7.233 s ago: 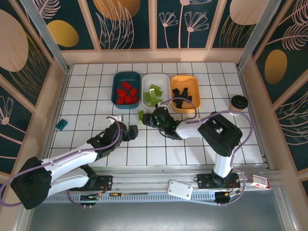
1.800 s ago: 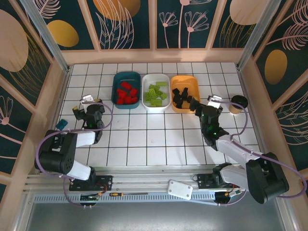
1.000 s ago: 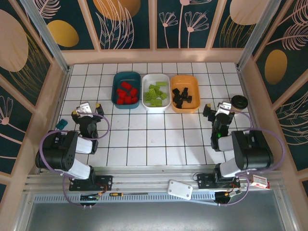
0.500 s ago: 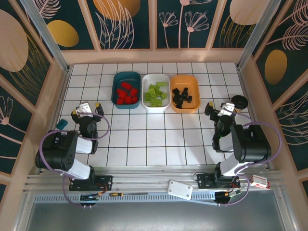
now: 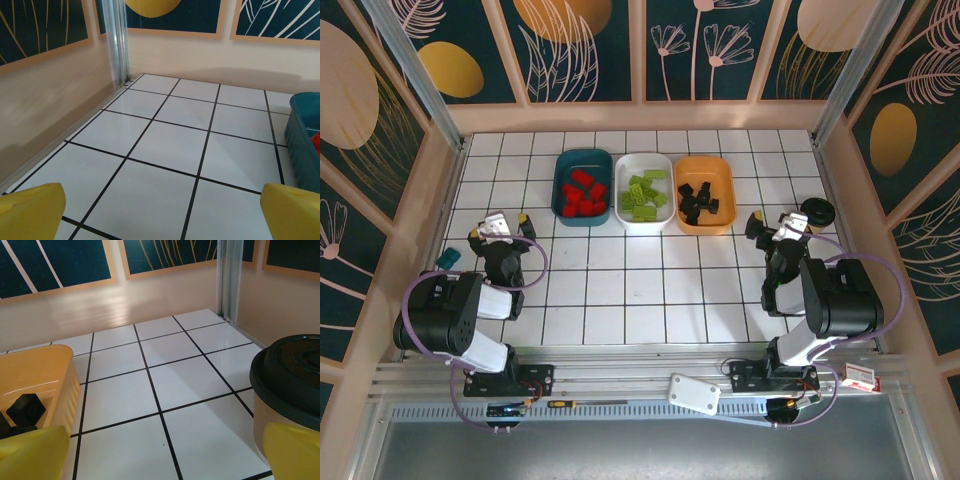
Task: Sort the legos into containers by color
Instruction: Reset both arms
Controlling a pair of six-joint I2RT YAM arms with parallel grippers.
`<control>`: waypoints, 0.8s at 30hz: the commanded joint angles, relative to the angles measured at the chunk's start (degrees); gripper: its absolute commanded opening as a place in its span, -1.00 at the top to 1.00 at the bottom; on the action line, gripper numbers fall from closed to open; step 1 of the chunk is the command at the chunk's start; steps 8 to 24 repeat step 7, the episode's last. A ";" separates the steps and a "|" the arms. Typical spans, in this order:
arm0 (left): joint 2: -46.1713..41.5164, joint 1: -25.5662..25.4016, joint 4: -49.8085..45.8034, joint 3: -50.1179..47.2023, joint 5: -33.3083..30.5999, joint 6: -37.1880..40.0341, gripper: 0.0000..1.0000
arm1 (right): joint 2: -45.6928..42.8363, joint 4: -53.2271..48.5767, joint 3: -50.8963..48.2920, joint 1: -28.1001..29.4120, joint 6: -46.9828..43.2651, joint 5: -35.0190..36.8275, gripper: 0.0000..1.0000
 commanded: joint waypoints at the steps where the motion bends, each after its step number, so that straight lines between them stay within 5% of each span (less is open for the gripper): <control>1: 0.13 0.41 2.01 0.92 -0.66 -1.14 -0.98 | 0.32 2.97 -0.43 -0.36 0.67 -0.26 -0.98; 24: -0.05 0.42 2.27 0.71 -0.66 -1.18 -0.98 | 0.31 3.00 -0.42 -0.37 0.62 -0.31 -0.99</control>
